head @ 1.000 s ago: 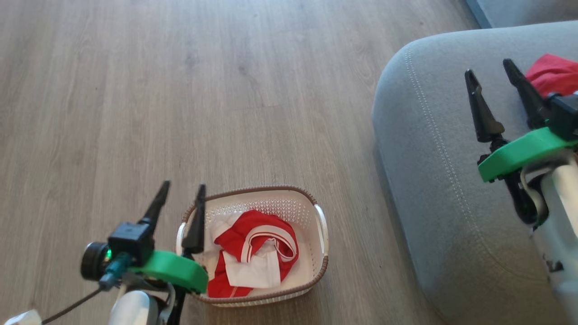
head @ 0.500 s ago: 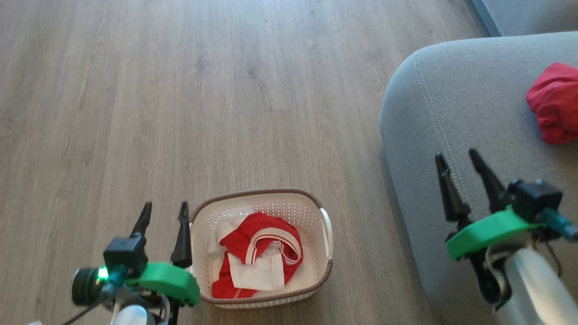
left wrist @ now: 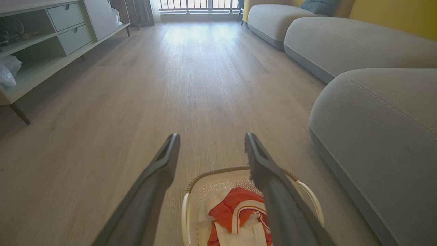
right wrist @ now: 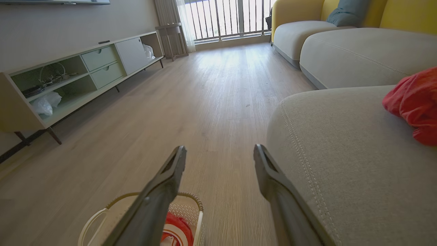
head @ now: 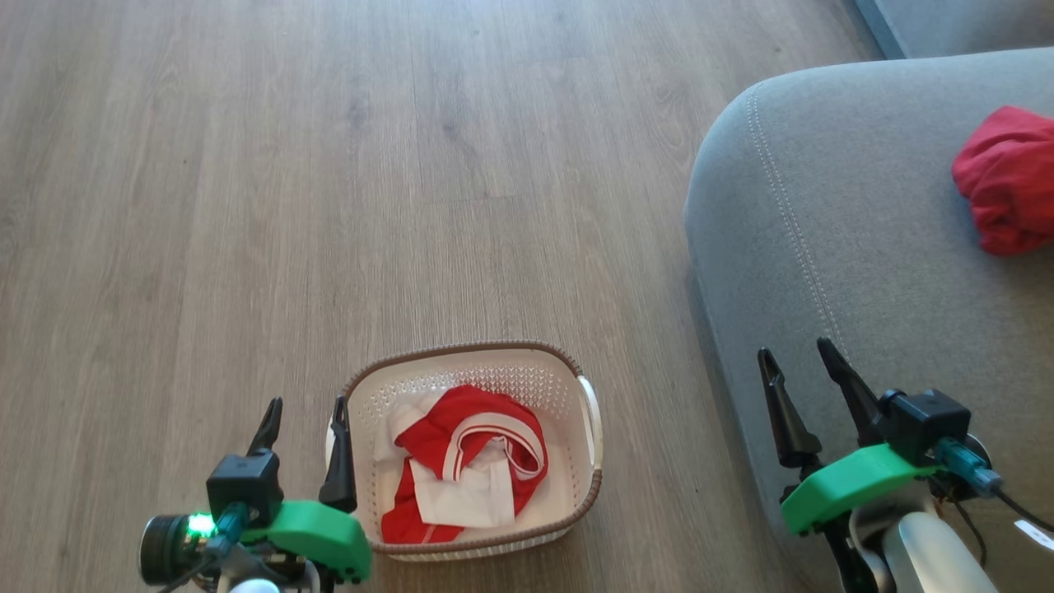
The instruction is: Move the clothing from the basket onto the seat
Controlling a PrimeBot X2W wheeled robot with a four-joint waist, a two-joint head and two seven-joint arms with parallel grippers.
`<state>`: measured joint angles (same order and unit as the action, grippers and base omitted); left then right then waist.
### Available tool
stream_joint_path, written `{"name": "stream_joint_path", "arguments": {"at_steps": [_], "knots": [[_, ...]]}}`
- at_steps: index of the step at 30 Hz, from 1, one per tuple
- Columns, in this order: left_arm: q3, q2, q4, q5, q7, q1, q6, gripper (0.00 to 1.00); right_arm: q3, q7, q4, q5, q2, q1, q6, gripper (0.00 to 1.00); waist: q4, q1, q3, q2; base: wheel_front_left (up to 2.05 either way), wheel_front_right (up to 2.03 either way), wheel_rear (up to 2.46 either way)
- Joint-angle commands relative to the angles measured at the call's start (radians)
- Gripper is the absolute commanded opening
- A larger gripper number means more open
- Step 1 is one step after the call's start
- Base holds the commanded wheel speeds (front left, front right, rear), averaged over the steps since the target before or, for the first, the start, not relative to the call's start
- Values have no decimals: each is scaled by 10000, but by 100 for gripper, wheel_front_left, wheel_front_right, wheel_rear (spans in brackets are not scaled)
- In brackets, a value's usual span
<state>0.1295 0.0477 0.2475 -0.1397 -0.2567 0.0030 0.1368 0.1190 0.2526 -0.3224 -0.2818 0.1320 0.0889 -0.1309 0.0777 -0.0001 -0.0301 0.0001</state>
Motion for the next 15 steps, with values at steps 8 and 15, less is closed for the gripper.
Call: {"name": "stream_joint_path", "arguments": {"at_steps": [8,15], "knots": [[-204,26,-333,17,-51,-319,-58,100,96,91,318,101,-24,264,2,100,-16,1,-60,-1,0,0,0],[-165,26,-312,-77,-51,-336,-98,100,-127,91,389,260,-47,280,2,100,-25,1,-89,-1,0,0,0]]}}
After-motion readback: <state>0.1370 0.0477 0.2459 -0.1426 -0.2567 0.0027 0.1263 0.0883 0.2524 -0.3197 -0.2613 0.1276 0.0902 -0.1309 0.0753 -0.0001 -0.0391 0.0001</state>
